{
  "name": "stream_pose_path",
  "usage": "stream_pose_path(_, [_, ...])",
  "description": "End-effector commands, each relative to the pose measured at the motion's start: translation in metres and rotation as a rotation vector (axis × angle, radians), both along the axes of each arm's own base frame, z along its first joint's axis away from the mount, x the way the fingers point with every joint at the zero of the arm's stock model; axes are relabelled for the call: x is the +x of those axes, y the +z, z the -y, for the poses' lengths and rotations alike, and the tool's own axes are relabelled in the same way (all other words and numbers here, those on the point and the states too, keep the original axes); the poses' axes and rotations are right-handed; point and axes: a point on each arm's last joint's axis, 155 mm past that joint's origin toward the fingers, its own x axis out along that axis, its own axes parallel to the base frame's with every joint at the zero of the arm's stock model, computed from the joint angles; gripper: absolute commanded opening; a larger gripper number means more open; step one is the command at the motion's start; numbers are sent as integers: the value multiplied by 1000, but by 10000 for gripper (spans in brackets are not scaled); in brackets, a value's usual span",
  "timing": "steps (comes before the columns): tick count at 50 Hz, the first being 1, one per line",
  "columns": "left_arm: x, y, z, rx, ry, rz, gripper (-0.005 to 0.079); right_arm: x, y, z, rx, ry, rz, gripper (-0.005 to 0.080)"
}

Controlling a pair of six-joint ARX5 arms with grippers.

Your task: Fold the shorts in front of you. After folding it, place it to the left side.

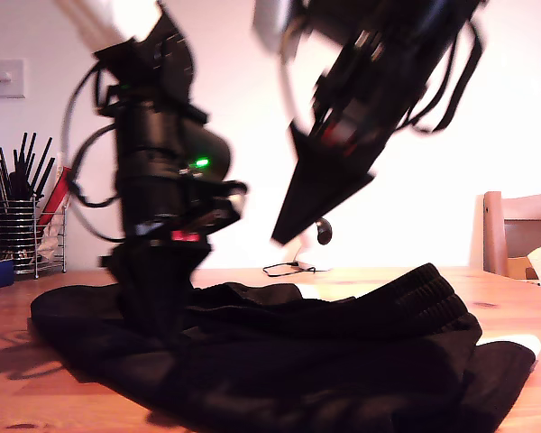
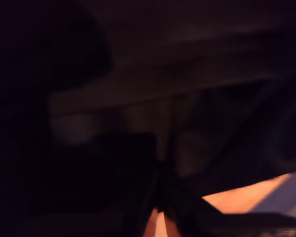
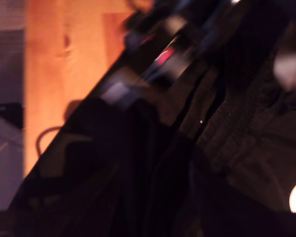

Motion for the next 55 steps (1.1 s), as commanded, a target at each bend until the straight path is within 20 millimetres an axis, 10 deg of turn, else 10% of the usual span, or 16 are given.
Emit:
stream_pose_path(1, [-6, 1, -1, 0, -6, -2, -20, 2, -9, -3, -14, -17, -3, 429])
stream_pose_path(40, [-16, 3, -7, 29, -5, -46, -20, 45, -65, -13, -57, -142, 38, 443])
stream_pose_path(55, [-17, 3, -8, 31, -5, -49, -20, 59, -66, -5, -50, -178, 50, 288])
